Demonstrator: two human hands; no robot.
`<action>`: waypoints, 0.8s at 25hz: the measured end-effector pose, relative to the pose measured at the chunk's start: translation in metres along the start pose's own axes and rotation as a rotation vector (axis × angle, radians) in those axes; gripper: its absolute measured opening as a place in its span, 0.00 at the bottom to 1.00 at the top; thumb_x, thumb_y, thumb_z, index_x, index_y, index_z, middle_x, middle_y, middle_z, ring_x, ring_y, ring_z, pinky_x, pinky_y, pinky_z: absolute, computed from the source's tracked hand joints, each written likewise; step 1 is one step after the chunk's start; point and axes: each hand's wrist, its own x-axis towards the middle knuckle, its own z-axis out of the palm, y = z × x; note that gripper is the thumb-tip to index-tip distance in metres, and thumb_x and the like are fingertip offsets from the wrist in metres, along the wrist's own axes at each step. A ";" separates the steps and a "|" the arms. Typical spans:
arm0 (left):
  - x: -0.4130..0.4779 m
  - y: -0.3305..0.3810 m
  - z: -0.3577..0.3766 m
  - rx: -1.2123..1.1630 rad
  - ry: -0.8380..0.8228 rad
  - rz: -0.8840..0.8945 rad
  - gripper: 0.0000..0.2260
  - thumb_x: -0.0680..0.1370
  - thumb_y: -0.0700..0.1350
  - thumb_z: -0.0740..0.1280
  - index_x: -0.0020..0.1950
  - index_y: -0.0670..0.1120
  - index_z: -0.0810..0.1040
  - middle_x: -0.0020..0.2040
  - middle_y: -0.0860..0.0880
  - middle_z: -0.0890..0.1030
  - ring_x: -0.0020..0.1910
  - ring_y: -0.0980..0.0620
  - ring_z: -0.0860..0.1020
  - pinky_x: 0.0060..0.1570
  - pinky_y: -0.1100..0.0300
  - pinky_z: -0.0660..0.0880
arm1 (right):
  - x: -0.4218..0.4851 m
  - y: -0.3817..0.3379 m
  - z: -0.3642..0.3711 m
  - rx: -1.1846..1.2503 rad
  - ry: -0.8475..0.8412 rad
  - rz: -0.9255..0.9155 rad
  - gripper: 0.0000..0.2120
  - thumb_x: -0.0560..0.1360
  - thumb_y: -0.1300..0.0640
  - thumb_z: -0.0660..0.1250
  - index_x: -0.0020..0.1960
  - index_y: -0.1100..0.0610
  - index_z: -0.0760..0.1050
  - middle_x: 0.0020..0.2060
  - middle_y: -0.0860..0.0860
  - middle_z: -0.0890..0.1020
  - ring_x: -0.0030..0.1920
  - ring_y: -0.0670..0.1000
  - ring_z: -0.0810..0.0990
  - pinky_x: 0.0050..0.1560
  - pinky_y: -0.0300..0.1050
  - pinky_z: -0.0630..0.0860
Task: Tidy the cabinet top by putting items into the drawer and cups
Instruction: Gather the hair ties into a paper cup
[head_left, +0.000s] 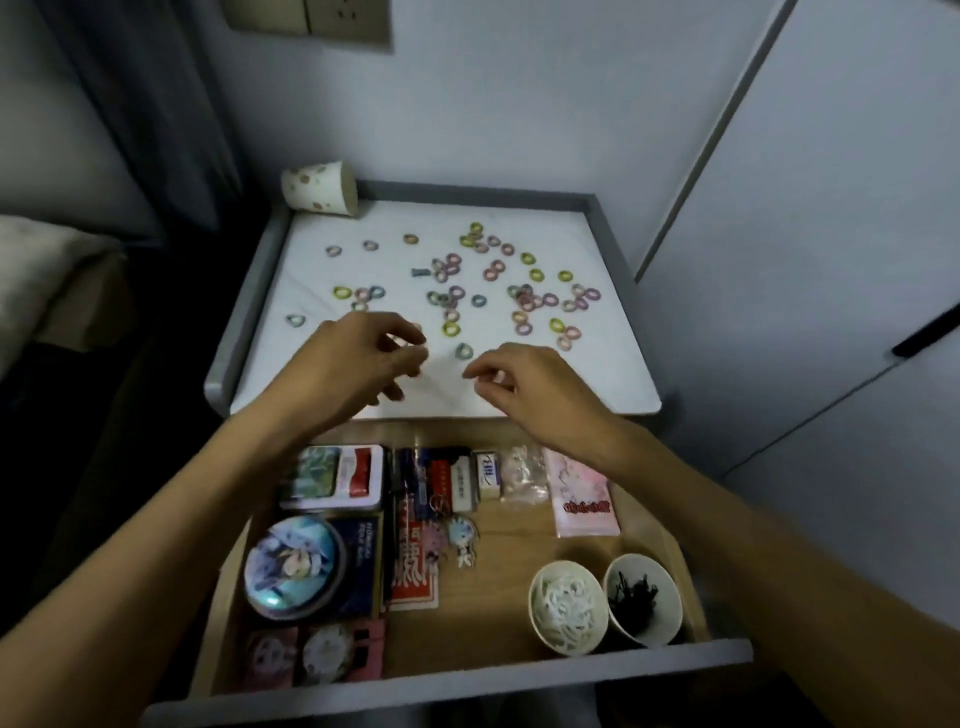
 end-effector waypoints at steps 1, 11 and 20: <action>0.003 -0.005 -0.015 -0.028 0.060 -0.021 0.09 0.79 0.50 0.66 0.57 0.50 0.80 0.44 0.52 0.85 0.35 0.57 0.83 0.35 0.60 0.77 | 0.022 -0.011 0.002 0.033 0.043 -0.022 0.12 0.79 0.57 0.65 0.60 0.52 0.80 0.55 0.48 0.82 0.48 0.43 0.78 0.49 0.37 0.74; 0.018 -0.057 -0.087 0.013 0.384 -0.154 0.09 0.78 0.51 0.67 0.56 0.51 0.80 0.40 0.55 0.84 0.33 0.62 0.82 0.42 0.58 0.80 | 0.269 -0.085 0.034 0.314 0.021 0.104 0.17 0.75 0.61 0.66 0.62 0.48 0.78 0.55 0.53 0.82 0.48 0.52 0.83 0.43 0.44 0.82; 0.019 -0.059 -0.088 0.136 0.382 -0.166 0.15 0.78 0.54 0.66 0.63 0.52 0.76 0.51 0.53 0.82 0.49 0.50 0.81 0.54 0.53 0.77 | 0.307 -0.090 0.047 0.421 0.159 0.207 0.12 0.76 0.62 0.65 0.59 0.55 0.80 0.52 0.53 0.83 0.39 0.47 0.82 0.41 0.41 0.79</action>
